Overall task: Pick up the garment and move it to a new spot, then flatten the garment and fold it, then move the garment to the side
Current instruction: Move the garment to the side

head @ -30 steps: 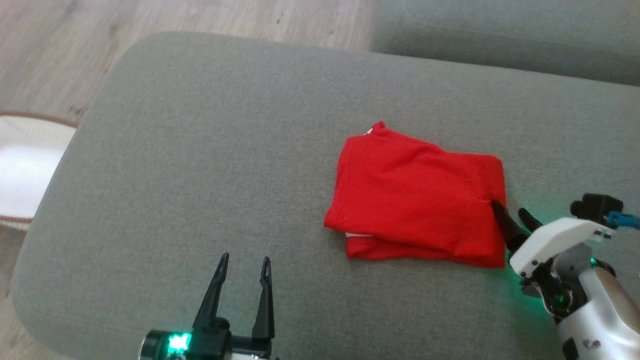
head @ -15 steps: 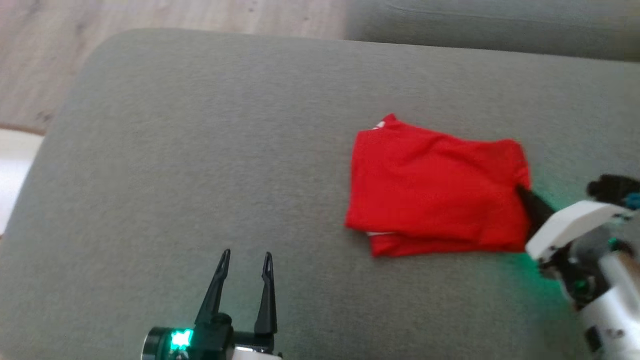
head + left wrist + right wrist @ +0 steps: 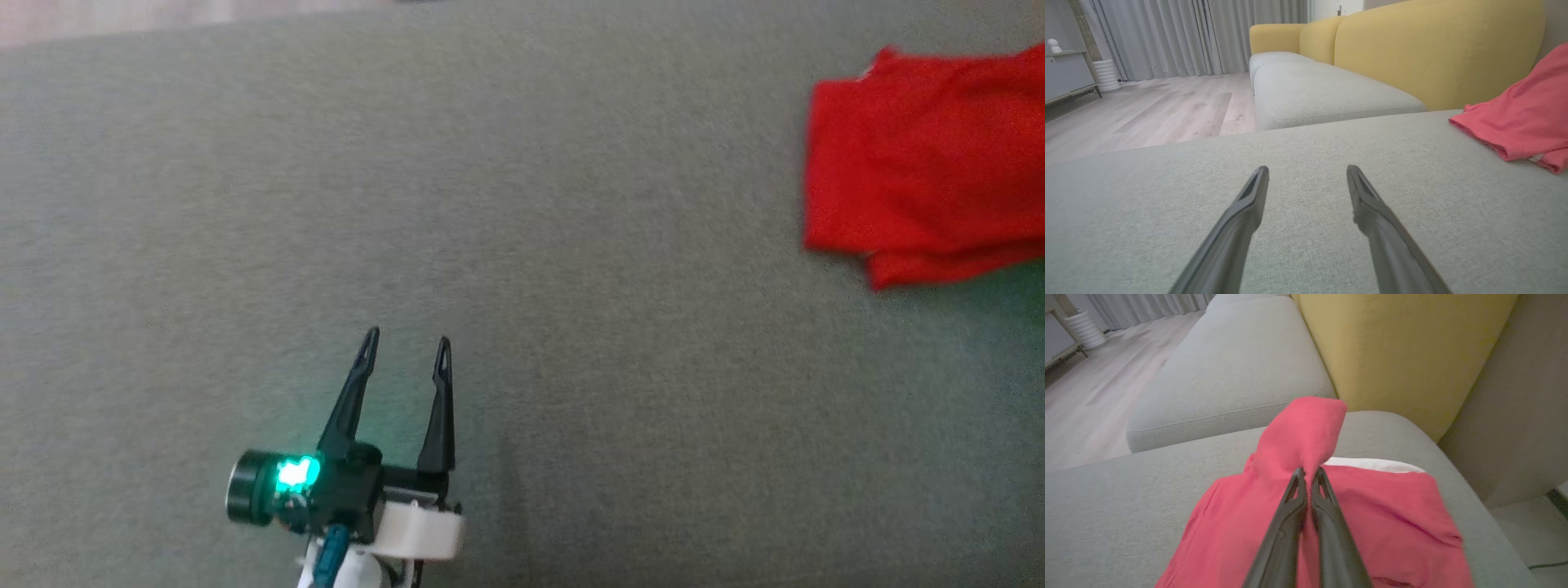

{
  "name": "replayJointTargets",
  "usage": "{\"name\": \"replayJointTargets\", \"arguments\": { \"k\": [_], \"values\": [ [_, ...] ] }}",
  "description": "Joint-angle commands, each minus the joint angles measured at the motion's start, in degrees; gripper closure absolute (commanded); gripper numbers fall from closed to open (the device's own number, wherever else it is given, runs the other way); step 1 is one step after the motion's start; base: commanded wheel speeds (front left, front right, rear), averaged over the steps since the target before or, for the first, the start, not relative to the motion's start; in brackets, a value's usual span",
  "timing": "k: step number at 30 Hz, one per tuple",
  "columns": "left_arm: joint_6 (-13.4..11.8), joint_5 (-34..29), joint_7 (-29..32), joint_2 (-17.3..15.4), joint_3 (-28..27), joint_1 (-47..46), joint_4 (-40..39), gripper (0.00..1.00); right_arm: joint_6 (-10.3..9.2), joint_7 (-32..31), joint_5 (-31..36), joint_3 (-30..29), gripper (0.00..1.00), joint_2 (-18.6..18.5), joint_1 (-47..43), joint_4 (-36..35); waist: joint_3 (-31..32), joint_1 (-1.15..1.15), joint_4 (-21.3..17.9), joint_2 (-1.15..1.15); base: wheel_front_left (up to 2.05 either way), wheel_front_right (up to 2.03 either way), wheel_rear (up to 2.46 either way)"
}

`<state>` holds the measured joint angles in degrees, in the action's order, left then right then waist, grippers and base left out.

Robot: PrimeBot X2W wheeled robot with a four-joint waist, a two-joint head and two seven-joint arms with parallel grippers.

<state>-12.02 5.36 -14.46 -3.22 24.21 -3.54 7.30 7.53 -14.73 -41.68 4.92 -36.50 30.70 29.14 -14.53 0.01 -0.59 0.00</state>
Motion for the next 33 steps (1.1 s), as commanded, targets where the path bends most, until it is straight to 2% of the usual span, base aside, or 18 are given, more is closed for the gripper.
{"name": "replayJointTargets", "arguments": {
  "k": [1, 3, 4, 5, 8, 11, 18, 24, 25, 28, 31, 33],
  "values": [
    [0.2, -0.7, -0.5, 0.3, -1.8, -2.2, -1.3, 0.00, -0.04, -0.5, 0.7, -1.0, 1.00, -4.0, 2.1, -2.6, -3.8, -0.01, -3.5, 0.00, 0.00, 0.00, 0.00],
    [0.3, -1.0, -0.5, 0.3, -2.1, -3.2, -1.2, 0.00, -0.04, 0.0, 2.1, -3.0, 1.00, -6.1, 3.1, -2.7, -4.9, -0.01, -4.3, 0.00, 0.00, 0.00, 0.00],
    [0.4, -1.2, -0.5, 0.3, -2.1, -3.7, -1.1, 0.00, -0.04, 0.8, 3.2, -4.1, 0.63, -6.8, 3.6, -2.5, -5.3, -0.01, -4.6, 0.00, 0.00, 0.00, 0.00],
    [0.5, -1.3, -0.5, 0.3, -2.2, -4.1, -0.9, 0.00, -0.04, 1.6, 4.2, -5.2, 0.00, -7.1, 4.0, -2.2, -5.6, -0.01, -4.8, 0.00, 0.00, 0.00, 0.00],
    [0.6, -1.3, -0.5, 0.3, -2.3, -4.9, -0.6, 0.00, -0.04, 3.9, 6.6, -7.0, 0.00, -6.8, 4.7, -2.2, -5.9, -0.01, -5.1, 0.00, 0.00, 0.00, 0.00],
    [0.6, -0.9, -0.5, 0.3, -2.4, -5.7, -0.3, 0.00, -0.04, 9.0, 12.1, -7.4, 0.00, -4.5, 4.7, -3.2, -5.4, -0.01, -5.0, 0.00, 0.00, 0.00, 0.00],
    [0.3, 1.7, -0.5, 0.3, -2.1, -4.8, -0.1, 0.00, -0.04, 15.4, 19.4, -2.3, 0.00, 5.8, -1.9, -6.6, -0.2, -0.01, -1.7, 0.00, 0.00, 0.00, 0.00],
    [0.0, 3.8, -0.5, 0.3, -2.6, -2.1, -0.7, 0.00, -0.04, 20.7, 19.4, 3.9, 0.00, 14.7, -10.1, -8.0, 5.4, -0.01, 3.7, 0.00, 0.00, 0.00, 0.00],
    [0.4, 4.6, -0.5, 0.3, -2.7, -0.9, -1.0, 0.00, -0.04, 23.5, 19.2, 6.1, 0.00, 17.0, -12.8, -7.8, 7.4, -0.01, 5.6, 0.00, 0.00, 0.00, 0.00],
    [0.4, 4.6, -0.5, 0.3, -3.8, 1.4, -1.1, 0.00, -0.04, 27.1, 19.0, 8.6, 0.00, 20.6, -16.4, -6.5, 10.5, -0.01, 7.6, 0.00, 0.00, 0.00, 0.00],
    [0.1, 3.8, -0.5, 0.3, -5.6, 4.4, -2.6, 0.00, -0.04, 29.4, 20.3, 10.5, 0.00, 24.1, -20.5, -5.8, 14.1, -0.01, 9.4, 0.00, 0.00, 0.00, 0.00],
    [0.4, 3.2, -0.5, 0.3, -6.0, 5.7, -3.5, 0.00, -0.04, 29.6, 21.4, 9.2, 0.00, 25.7, -22.5, -7.4, 15.1, -0.01, 10.0, 0.00, 0.00, 0.00, 0.00]
  ]
}}
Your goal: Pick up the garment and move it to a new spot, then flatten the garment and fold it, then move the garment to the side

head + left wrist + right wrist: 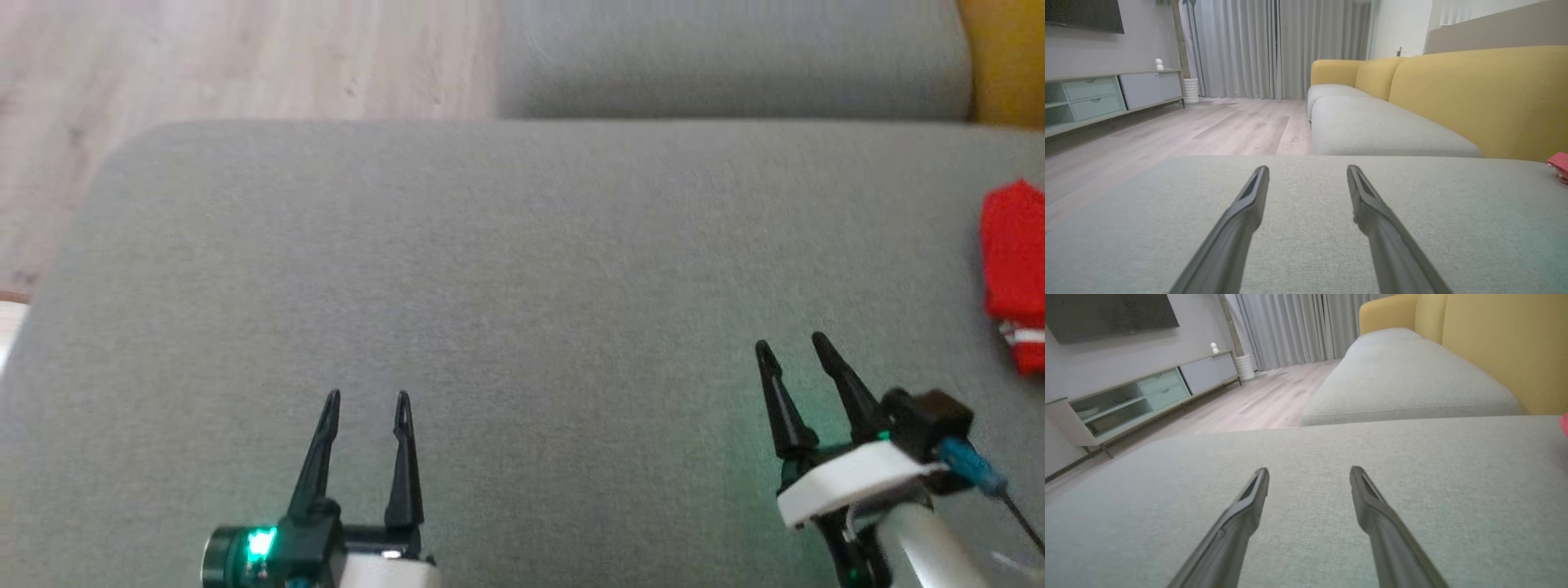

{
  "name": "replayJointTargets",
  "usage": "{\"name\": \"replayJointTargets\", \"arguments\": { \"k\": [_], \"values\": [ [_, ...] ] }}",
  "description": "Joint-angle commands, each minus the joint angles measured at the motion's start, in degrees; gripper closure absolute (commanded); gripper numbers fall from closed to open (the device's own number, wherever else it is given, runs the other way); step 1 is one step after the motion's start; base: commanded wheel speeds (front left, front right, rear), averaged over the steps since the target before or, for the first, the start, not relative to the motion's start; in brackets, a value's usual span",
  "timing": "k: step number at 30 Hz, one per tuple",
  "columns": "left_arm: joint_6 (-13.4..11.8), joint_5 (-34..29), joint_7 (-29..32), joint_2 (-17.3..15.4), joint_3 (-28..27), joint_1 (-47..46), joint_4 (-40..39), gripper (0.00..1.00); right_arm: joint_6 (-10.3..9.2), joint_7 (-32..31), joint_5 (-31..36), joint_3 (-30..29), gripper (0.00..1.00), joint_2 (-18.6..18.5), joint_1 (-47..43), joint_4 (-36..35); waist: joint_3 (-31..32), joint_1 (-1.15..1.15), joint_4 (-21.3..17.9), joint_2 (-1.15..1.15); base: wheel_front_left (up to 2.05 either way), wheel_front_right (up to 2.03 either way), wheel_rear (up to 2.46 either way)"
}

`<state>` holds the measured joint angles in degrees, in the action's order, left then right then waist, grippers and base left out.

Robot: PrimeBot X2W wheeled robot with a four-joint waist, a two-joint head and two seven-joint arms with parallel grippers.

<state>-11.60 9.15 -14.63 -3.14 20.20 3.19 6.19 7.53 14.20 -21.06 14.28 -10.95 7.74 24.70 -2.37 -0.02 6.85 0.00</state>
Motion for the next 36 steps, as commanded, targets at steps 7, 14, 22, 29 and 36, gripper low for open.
{"name": "replayJointTargets", "arguments": {
  "k": [7, 14, 22, 29, 36],
  "values": [
    [1.5, -2.6, -0.4, 0.3, -2.8, 2.9, -6.0, 0.00, -0.04, 0.8, 11.1, -8.6, 0.00, 5.6, -10.9, -14.7, 5.9, 0.02, 3.2, 0.00, 0.00, 0.00, 0.00],
    [3.6, -3.9, -0.4, 0.3, -3.0, 6.1, -5.5, 0.00, -0.04, 0.8, 14.7, -11.7, 0.00, 7.9, -18.6, -18.3, 7.3, 0.02, 2.7, 0.00, 0.00, 0.00, 0.00],
    [4.4, -3.8, -0.4, 0.3, -3.8, 7.1, -4.9, 0.00, -0.04, 0.8, 13.6, -12.2, 0.00, 8.0, -19.6, -18.5, 7.7, 0.02, 1.3, 0.00, 0.00, 0.00, 0.00],
    [4.8, -3.6, -0.4, 0.3, -3.8, 7.0, -4.5, 0.00, -0.04, 0.8, 13.0, -12.0, 0.00, 8.1, -19.7, -18.5, 7.6, 0.02, 0.4, 0.00, 0.00, 0.00, 0.00],
    [5.1, -2.9, 0.0, 0.0, -1.7, 9.7, 1.2, 1.00, 0.00, -0.1, 13.2, -12.9, 1.00, 8.5, -21.6, -12.6, 7.7, 0.02, 0.1, 0.00, 0.00, 0.00, 0.00]
  ]
}}
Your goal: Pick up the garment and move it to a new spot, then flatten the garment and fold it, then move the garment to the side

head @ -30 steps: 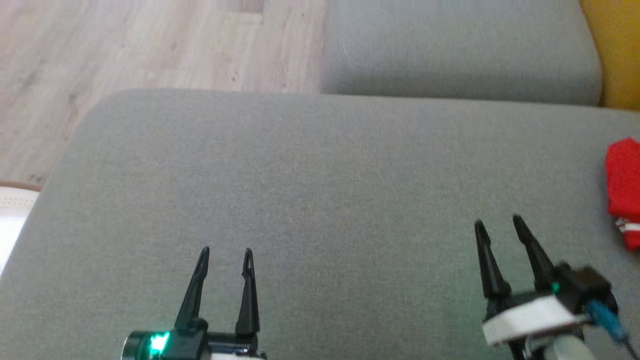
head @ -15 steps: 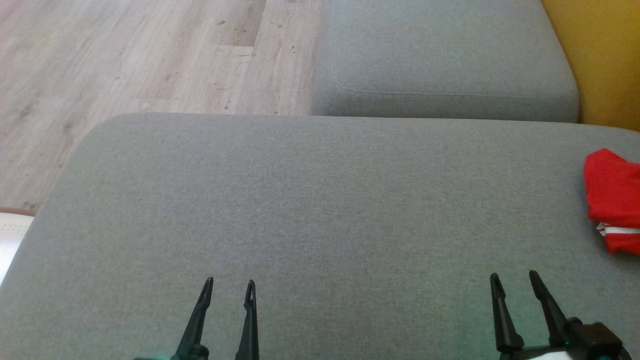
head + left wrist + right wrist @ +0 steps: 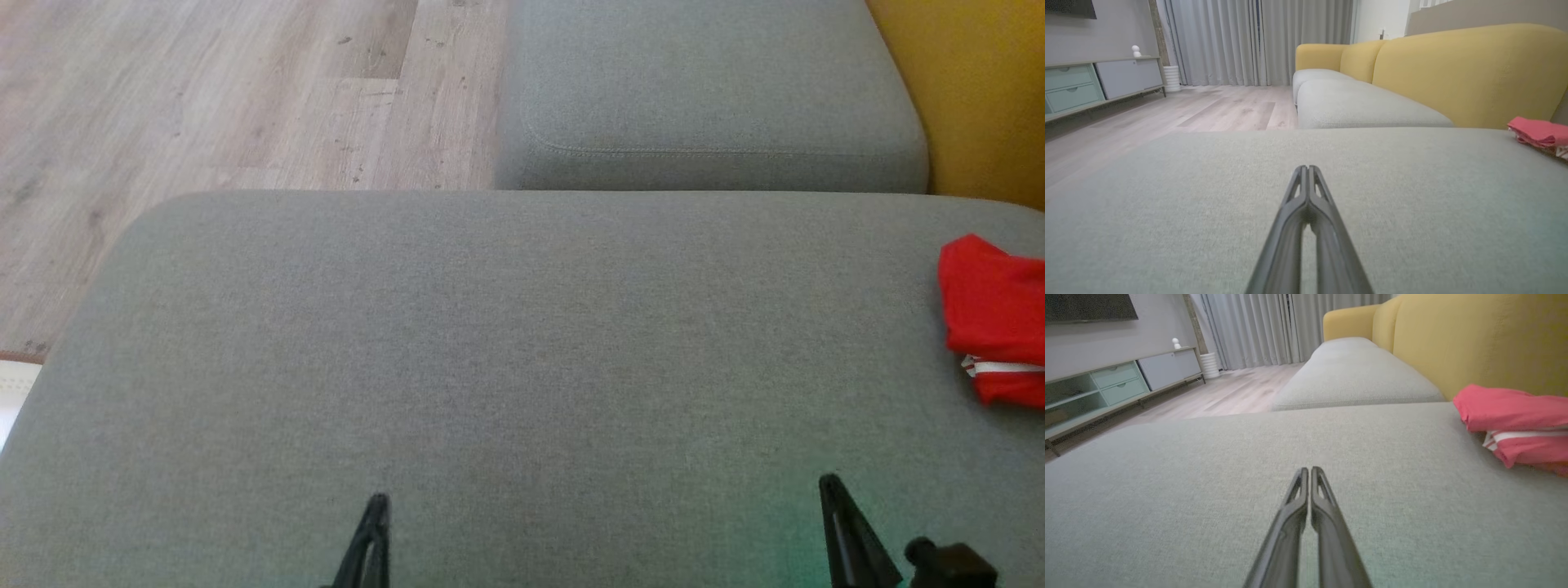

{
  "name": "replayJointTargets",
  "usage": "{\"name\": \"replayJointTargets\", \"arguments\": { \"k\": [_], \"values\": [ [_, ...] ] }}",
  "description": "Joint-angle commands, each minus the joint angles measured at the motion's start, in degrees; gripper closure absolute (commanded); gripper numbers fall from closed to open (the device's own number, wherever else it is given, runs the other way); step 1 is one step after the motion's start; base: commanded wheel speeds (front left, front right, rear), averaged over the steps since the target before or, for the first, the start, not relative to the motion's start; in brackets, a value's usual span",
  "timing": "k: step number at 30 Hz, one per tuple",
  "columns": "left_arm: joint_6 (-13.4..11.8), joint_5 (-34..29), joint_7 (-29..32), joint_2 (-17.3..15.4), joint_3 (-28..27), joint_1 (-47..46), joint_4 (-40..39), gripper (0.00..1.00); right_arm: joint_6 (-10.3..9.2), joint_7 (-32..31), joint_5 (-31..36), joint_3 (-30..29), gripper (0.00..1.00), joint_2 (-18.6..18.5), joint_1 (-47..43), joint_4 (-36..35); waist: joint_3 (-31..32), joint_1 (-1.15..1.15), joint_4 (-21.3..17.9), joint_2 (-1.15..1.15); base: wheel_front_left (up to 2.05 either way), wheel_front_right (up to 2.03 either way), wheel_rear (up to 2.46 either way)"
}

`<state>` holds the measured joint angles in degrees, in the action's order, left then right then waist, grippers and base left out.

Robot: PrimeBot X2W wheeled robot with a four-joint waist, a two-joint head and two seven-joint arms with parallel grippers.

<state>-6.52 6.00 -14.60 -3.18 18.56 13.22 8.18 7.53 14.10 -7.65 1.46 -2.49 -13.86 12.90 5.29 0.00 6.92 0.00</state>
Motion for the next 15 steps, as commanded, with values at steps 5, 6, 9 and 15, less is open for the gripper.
{"name": "replayJointTargets", "arguments": {
  "k": [5, 6, 9, 15],
  "values": [
    [0.4, 4.0, 0.6, -0.2, -0.7, -0.9, -1.0, 1.00, 0.00, -0.6, -3.8, -0.1, 1.00, -0.2, 0.7, -0.9, -0.2, 0.00, -0.3, 0.00, 0.00, 0.00, 0.00],
    [0.5, 4.7, 0.7, -0.3, -0.9, -1.0, -1.0, 1.00, 0.00, -0.8, -4.6, -0.1, 1.00, -0.2, 0.9, -0.9, -0.3, 0.00, -0.3, 0.00, 0.00, 0.00, 0.00],
    [0.9, 6.9, 1.1, -0.4, -1.3, -1.5, -0.7, 1.00, 0.00, -1.1, -6.7, -0.2, 1.00, -0.4, 1.4, -0.8, -0.4, 0.00, -0.5, 0.00, 0.00, 0.00, 0.00],
    [1.6, 11.4, 1.8, -0.6, -2.2, -2.5, -0.2, 1.00, -0.01, -1.9, -11.0, -0.3, 1.00, -0.6, 2.4, -0.7, -0.7, 0.00, -0.8, 0.00, 0.00, 0.00, 0.00]
  ]
}}
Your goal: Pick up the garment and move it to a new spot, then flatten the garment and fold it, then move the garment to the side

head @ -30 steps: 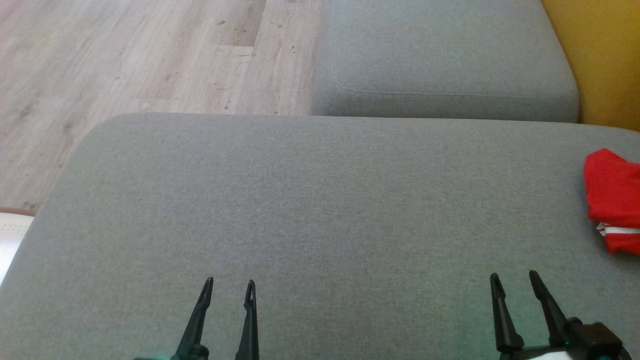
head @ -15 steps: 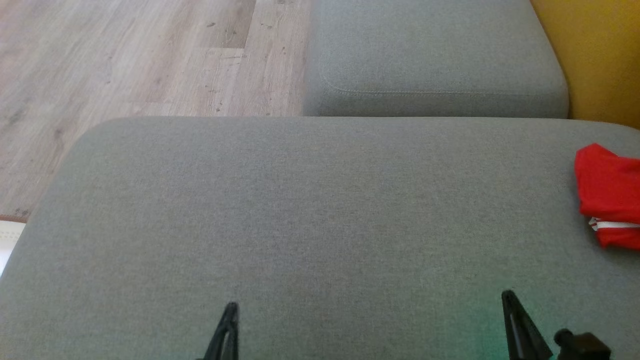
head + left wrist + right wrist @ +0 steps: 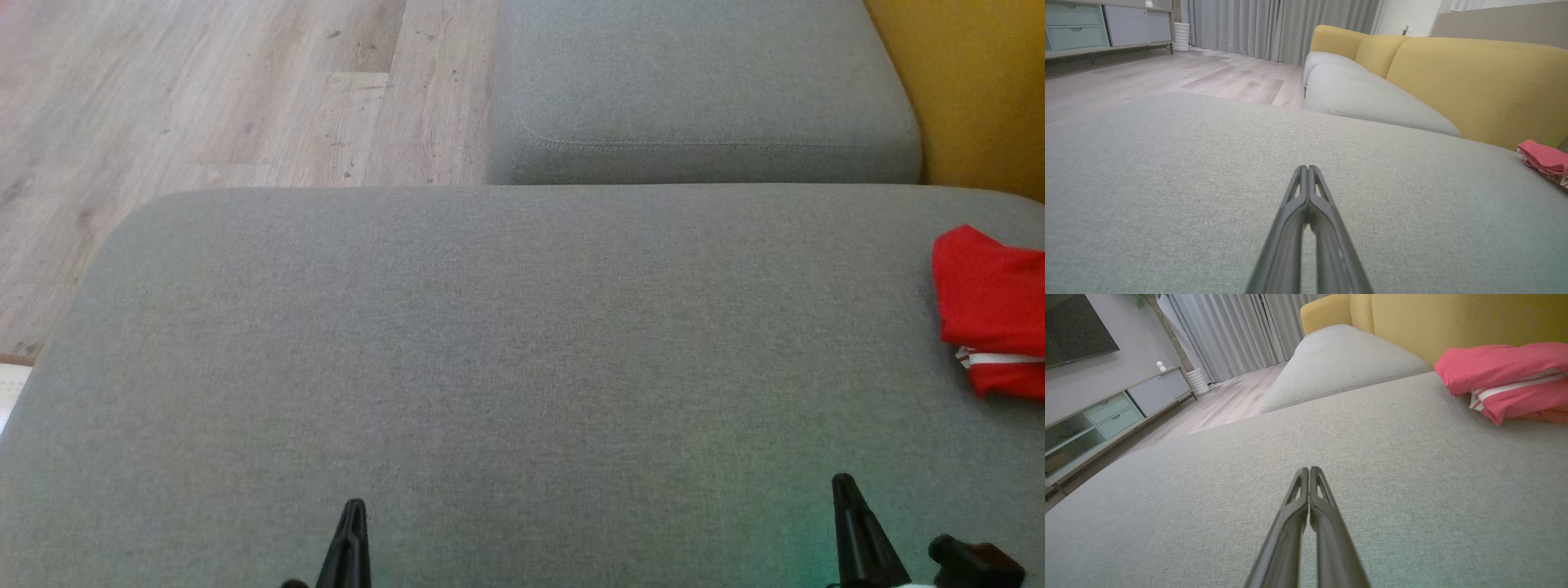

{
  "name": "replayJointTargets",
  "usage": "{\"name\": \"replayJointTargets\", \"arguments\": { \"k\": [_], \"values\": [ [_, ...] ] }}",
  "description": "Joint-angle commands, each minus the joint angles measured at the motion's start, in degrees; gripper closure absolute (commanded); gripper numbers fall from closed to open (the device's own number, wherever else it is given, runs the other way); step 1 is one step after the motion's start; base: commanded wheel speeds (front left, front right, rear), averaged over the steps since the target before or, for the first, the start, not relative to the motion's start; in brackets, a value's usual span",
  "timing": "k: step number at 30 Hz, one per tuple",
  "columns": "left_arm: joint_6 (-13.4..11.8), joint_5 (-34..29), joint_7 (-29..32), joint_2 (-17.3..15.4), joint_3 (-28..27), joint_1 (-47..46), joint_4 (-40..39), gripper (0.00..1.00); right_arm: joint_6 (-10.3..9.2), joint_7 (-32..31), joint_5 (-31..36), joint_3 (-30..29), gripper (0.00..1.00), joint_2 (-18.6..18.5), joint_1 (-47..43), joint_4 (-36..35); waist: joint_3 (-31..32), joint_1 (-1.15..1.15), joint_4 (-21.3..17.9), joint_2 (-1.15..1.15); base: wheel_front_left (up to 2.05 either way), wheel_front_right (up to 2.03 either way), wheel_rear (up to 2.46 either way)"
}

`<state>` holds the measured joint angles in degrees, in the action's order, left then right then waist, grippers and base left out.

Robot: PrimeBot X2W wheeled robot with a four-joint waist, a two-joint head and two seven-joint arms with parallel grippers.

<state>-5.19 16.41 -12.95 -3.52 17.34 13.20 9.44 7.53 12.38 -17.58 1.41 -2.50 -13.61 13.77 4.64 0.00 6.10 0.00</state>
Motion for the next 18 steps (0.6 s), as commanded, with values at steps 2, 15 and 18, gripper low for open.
{"name": "replayJointTargets", "arguments": {
  "k": [2, 15, 18],
  "values": [
    [0.5, 2.4, 0.4, -0.4, -1.2, -2.8, -1.3, 1.00, -0.01, -0.5, -2.5, -0.3, 1.00, -0.6, 2.5, -1.5, -0.1, 0.00, -0.1, 0.00, 0.00, 0.00, 0.00],
    [1.9, 11.2, 2.0, -0.8, -3.1, -4.7, -0.4, 1.00, -0.01, -2.1, -10.9, -0.6, 1.00, -1.0, 4.4, -1.3, -0.6, 0.00, -0.8, 0.00, 0.00, 0.00, 0.00],
    [2.3, 13.3, 2.4, -0.8, -3.5, -5.2, -0.2, 1.00, -0.01, -2.5, -13.0, -0.7, 1.00, -1.0, 4.8, -1.3, -0.8, 0.00, -1.0, 0.00, 0.00, 0.00, 0.00]
  ]
}}
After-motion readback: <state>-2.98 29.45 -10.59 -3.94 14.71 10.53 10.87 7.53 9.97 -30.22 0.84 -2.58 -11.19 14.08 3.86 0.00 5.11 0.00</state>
